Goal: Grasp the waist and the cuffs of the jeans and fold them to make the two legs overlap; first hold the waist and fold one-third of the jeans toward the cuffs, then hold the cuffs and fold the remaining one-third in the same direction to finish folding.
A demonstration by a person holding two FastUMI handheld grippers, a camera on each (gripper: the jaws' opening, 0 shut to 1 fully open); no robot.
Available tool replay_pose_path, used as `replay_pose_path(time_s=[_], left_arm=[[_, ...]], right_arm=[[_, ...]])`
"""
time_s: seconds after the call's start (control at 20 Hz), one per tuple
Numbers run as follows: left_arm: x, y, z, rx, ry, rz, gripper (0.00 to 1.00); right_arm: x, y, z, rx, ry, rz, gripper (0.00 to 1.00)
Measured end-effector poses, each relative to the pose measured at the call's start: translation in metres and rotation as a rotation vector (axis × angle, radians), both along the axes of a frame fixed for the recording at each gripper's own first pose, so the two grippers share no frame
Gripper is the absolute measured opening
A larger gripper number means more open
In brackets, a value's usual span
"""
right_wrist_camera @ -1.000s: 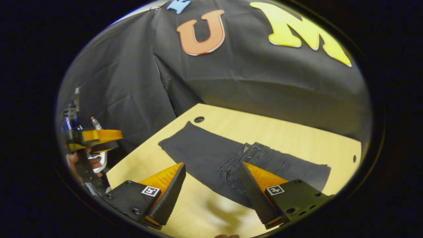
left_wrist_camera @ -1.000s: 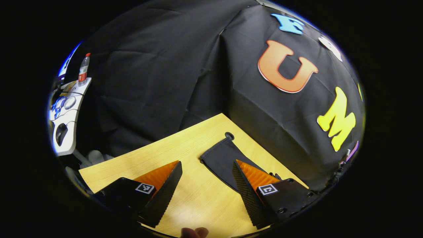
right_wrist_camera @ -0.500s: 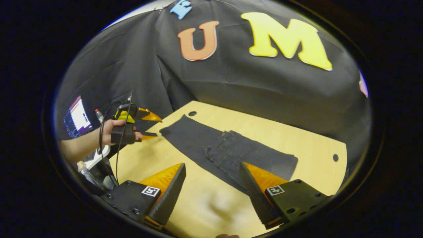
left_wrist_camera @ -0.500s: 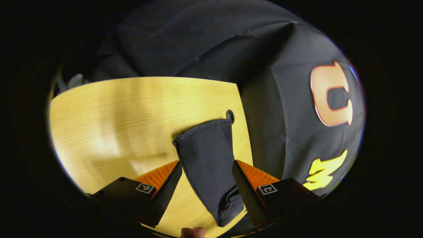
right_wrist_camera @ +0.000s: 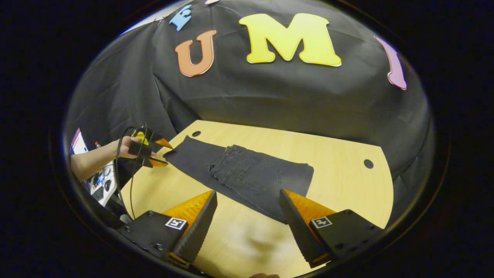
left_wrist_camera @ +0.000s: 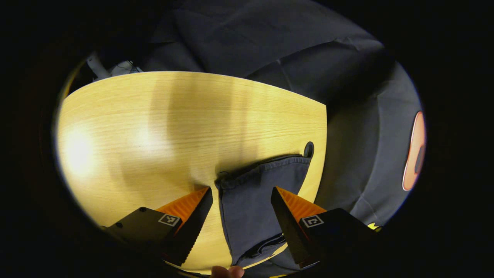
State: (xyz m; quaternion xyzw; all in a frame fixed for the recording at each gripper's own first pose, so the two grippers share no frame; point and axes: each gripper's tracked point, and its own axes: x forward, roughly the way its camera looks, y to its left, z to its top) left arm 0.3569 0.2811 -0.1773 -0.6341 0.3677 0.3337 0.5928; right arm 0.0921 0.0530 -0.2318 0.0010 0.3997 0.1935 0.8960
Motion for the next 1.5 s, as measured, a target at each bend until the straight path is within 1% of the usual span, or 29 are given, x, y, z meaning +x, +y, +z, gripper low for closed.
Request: replay_pose_path(time_s=[0.2,0.25,0.4,0.5,0.55,0.6,0.65,0.75,0.8,0.85,0.9,0.95,1.0,1.1,1.2,1.3,1.35,1.4,1.45,1.5], left_arm=[[0.011,0.000,-0.012,-0.023,0.064,0.023,0.98],[0.012,0.001,-0.014,-0.029,0.093,0.028,1.00],[-0.004,0.001,-0.021,-0.034,0.214,0.044,0.93],[-0.006,0.001,-0.025,-0.016,0.241,0.042,0.72],[-0.005,-0.001,-0.027,-0.003,0.241,0.046,0.53],[-0.004,-0.002,-0.029,0.008,0.231,0.042,0.52],[-0.002,-0.002,-0.030,0.020,0.207,0.046,0.42],[0.006,-0.003,-0.026,0.041,0.141,0.057,0.36],[0.009,-0.007,-0.024,0.036,0.110,0.043,0.23],[0.011,-0.010,-0.021,0.051,0.083,0.039,0.17],[0.012,-0.012,-0.016,0.062,0.047,0.039,0.15],[0.011,-0.012,-0.008,0.073,0.007,0.036,0.11],[0.014,-0.015,0.002,0.093,-0.034,0.022,0.10],[0.021,-0.022,0.029,0.165,-0.108,-0.050,0.08],[0.029,-0.034,0.066,0.266,-0.166,-0.172,0.08],[0.040,-0.051,0.109,0.361,-0.239,-0.272,0.08],[0.048,-0.065,0.137,0.411,-0.289,-0.328,0.08],[0.055,-0.081,0.164,0.457,-0.338,-0.380,0.08],[0.061,-0.098,0.191,0.508,-0.389,-0.433,0.08],[0.067,-0.118,0.216,0.559,-0.437,-0.494,0.08]], right_arm=[[0.001,-0.009,-0.005,0.016,0.019,-0.025,1.00],[0.000,-0.011,-0.009,0.018,0.027,-0.027,1.00],[-0.002,-0.020,-0.020,0.032,0.058,-0.055,1.00],[-0.003,-0.025,-0.028,0.051,0.091,-0.092,1.00],[-0.003,-0.029,-0.032,0.057,0.100,-0.110,1.00],[-0.002,-0.034,-0.032,0.062,0.105,-0.128,1.00],[-0.003,-0.039,-0.032,0.068,0.101,-0.142,0.97],[-0.006,-0.051,-0.033,0.064,0.097,-0.164,0.97],[-0.008,-0.057,-0.034,0.063,0.101,-0.176,0.97],[-0.011,-0.063,-0.033,0.064,0.100,-0.185,0.98],[-0.013,-0.069,-0.032,0.053,0.093,-0.193,1.00],[-0.017,-0.075,-0.030,0.037,0.084,-0.197,0.97],[-0.020,-0.081,-0.028,0.021,0.072,-0.206,1.00],[-0.024,-0.086,-0.023,0.011,0.059,-0.221,1.00],[-0.030,-0.083,-0.019,0.018,0.056,-0.223,1.00],[-0.037,-0.080,-0.012,0.018,0.048,-0.210,1.00],[-0.040,-0.079,-0.007,0.013,0.039,-0.201,1.00],[-0.042,-0.079,-0.001,0.006,0.026,-0.192,0.97],[-0.042,-0.078,0.002,0.000,0.013,-0.185,0.97],[-0.043,-0.078,0.007,-0.005,0.002,-0.180,1.00]])
